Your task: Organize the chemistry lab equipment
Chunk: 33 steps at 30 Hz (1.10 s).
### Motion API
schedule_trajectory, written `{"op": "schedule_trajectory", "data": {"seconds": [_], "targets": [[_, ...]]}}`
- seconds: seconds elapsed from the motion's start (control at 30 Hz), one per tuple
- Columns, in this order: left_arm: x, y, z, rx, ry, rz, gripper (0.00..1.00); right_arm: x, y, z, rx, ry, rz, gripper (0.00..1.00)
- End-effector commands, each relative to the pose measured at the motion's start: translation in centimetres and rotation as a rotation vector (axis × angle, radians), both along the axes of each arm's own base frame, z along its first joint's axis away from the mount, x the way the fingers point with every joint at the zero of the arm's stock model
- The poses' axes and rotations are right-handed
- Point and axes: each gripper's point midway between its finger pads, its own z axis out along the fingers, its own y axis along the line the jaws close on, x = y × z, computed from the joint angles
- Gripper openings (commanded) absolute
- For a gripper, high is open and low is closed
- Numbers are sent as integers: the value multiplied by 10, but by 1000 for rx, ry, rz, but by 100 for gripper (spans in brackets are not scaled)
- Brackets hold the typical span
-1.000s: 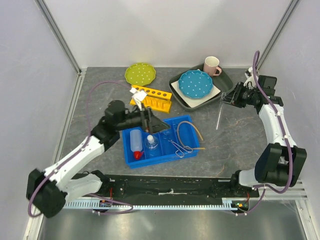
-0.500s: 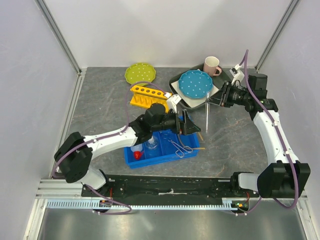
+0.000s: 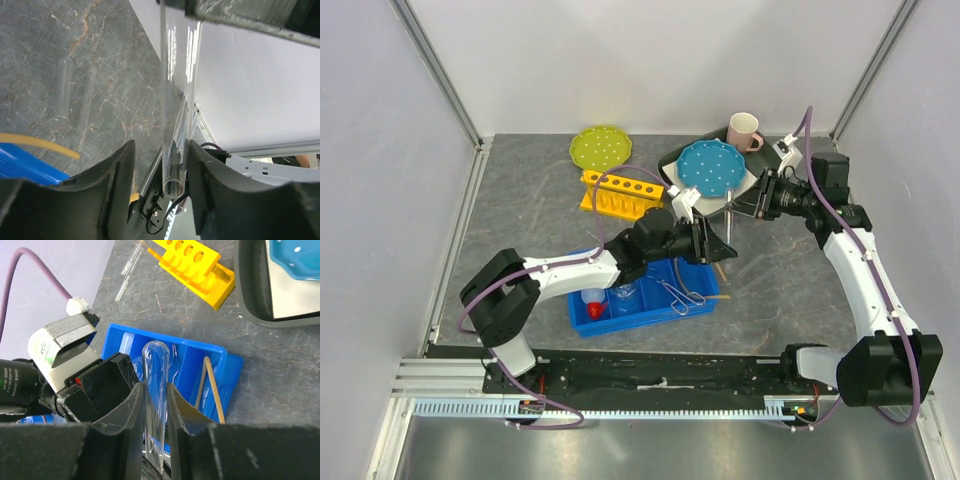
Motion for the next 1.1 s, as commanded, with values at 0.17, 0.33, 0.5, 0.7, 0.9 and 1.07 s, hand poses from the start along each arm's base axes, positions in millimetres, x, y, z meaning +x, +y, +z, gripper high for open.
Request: {"op": "schedule_trajectory", "data": {"seconds": [0.17, 0.33, 0.5, 0.7, 0.9, 1.07], "targets": [[-1, -11, 31, -100, -3, -20, 32, -9, 11, 14, 16, -73, 43, 28], [-5, -7, 34, -116, -12, -28, 18, -12, 12, 16, 5, -97, 59, 32], [-7, 2, 45, -133, -65, -17, 16, -22, 18, 16, 2, -136, 132, 50], [-4, 18, 61, -157, -136, 28, 15, -35, 25, 15, 26, -133, 193, 63], [-4, 21, 72, -179, -163, 35, 15, -45, 36, 8, 59, -96, 213, 62], [-4, 19, 76, -201, -158, 32, 15, -51, 42, 7, 85, -91, 224, 57]]}}
